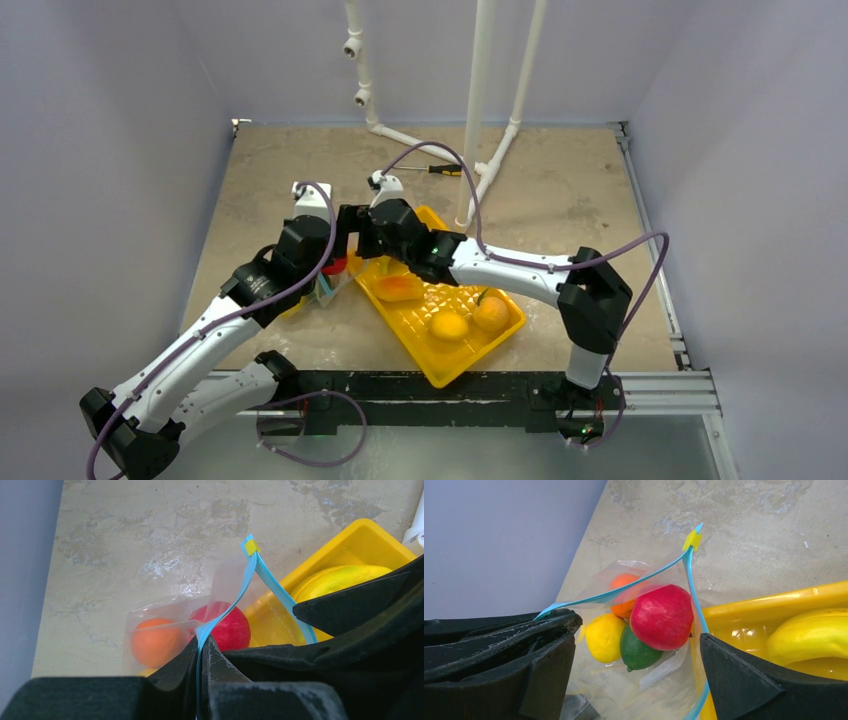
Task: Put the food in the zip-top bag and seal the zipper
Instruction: Place the fake fruit in the zipper food storage bag, then pick up the fake fruit from the bin.
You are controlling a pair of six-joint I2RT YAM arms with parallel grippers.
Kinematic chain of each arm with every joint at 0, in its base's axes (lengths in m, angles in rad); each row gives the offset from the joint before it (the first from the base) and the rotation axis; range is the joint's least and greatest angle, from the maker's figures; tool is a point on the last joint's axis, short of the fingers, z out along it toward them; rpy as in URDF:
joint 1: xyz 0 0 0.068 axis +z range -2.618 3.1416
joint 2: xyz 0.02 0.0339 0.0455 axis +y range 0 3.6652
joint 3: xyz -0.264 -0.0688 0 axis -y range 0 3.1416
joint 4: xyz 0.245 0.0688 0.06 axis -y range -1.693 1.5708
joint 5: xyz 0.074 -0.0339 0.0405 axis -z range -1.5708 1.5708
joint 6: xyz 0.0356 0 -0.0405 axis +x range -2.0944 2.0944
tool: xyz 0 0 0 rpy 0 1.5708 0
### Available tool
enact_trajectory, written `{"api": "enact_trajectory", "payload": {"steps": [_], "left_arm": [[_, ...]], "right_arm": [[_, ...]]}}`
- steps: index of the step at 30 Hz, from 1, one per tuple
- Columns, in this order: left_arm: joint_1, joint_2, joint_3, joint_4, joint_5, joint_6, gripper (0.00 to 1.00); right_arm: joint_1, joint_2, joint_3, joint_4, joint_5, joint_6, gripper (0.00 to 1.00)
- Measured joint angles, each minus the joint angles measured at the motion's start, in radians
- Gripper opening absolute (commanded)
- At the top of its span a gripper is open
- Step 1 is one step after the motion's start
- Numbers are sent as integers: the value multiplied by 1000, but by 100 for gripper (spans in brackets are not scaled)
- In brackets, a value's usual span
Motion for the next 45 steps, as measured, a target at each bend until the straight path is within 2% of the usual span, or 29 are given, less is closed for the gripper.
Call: {"api": "enact_trajectory", "payload": {"steps": [15, 26, 39, 45], "left_arm": [[0, 2, 0, 0, 0, 0, 0], [0, 4, 0, 0, 1, 0, 0], [0, 4, 0, 0, 3, 0, 0], [0, 4, 0, 0, 4, 0, 0]], "right_arm": [[0, -175, -113, -101, 128, 28, 93], [0, -262, -234, -239, 219, 80, 95], [0, -388, -396, -373, 214, 148, 97], [18, -395, -441, -438, 212, 196, 98]]}}
